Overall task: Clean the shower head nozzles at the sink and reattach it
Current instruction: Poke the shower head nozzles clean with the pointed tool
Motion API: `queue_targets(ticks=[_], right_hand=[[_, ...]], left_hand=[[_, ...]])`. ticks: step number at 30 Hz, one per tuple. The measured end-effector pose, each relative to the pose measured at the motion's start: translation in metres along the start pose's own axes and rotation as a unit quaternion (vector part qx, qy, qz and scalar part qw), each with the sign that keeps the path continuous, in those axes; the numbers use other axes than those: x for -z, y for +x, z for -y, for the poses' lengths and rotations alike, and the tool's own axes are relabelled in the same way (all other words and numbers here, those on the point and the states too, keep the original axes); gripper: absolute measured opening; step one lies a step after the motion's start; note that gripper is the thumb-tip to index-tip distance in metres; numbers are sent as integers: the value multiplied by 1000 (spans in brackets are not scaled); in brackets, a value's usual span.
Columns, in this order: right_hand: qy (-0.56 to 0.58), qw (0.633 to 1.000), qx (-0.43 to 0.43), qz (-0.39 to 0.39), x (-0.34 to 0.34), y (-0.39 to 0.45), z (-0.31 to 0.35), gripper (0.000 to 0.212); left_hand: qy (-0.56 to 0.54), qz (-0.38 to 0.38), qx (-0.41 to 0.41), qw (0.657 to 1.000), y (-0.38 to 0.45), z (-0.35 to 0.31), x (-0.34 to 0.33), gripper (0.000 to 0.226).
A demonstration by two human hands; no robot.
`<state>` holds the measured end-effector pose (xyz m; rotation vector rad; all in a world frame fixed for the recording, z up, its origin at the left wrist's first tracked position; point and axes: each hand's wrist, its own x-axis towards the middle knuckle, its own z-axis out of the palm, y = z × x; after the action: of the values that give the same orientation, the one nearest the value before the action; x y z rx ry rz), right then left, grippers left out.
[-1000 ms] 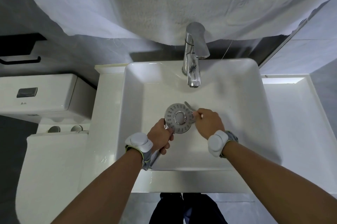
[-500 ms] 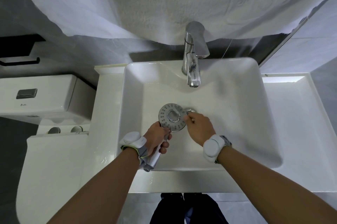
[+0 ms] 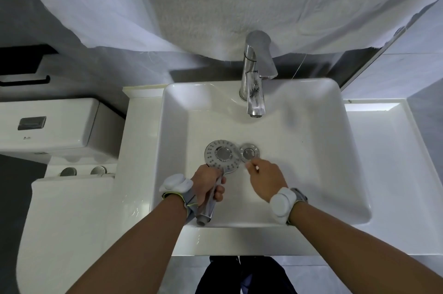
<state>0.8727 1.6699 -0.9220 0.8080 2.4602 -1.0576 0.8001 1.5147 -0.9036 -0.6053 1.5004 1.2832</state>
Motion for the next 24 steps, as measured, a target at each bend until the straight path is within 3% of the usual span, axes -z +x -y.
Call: queue_targets(ticks=[8, 11, 17, 24], right_hand=[[18, 1000, 7, -15, -10, -11, 15, 27], [73, 996, -28, -47, 0, 0, 10, 30], [23, 1000, -6, 1, -1, 0, -2, 28], [-43, 988, -109, -105, 32, 45, -38, 36]], left_hand=[[-37, 33, 33, 998, 0, -7, -6, 25], [-43, 39, 25, 998, 0, -11, -10, 25], [-82, 33, 40, 995, 6, -19, -4, 25], [-28, 21, 7, 999, 7, -18, 2, 22]])
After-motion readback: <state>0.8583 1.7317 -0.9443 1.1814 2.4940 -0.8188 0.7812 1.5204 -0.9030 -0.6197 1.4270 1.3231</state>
